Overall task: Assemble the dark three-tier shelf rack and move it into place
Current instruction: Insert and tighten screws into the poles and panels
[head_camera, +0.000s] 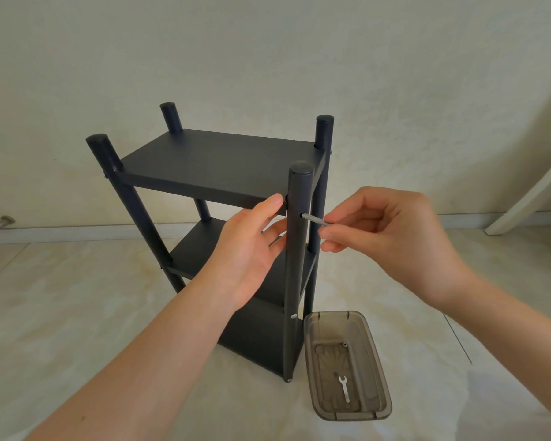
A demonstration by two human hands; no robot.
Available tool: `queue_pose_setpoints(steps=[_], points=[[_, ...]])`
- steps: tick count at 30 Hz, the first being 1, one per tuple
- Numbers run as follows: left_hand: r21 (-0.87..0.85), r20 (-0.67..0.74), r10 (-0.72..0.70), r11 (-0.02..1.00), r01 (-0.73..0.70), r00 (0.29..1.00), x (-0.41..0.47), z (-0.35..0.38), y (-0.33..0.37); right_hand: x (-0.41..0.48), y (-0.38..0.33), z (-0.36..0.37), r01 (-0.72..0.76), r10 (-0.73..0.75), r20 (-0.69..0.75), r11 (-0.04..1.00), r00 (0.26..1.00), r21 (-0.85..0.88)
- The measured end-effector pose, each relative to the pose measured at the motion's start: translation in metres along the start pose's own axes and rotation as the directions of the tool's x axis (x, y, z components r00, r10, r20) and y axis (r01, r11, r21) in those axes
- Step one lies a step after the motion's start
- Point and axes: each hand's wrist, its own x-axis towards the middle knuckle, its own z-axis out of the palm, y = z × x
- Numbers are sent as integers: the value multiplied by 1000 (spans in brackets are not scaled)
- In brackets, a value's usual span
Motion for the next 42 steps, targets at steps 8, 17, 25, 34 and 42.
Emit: queue_pose_setpoints(steps=[8,17,25,34,42], points=[[74,-34,39,997,-36,999,-2,5,-2,1,9,19,34,-47,-83,988,995,-151],[107,-43,40,994,-36,998,-1,3,-3,6,6,34,13,-26,-130,995,991,-101],[105,-23,55,993,-53,998,-2,4,-2,9,4,30,-57,58,-93,998,994,14],[99,-79,39,995,-31,996,-2,6,-4,6,5,33,56,-90,-123,966,988,-253],[105,-100,24,994,-13,995,-1,7,-2,6,7,30,36,-45,-88,994,995,-104]])
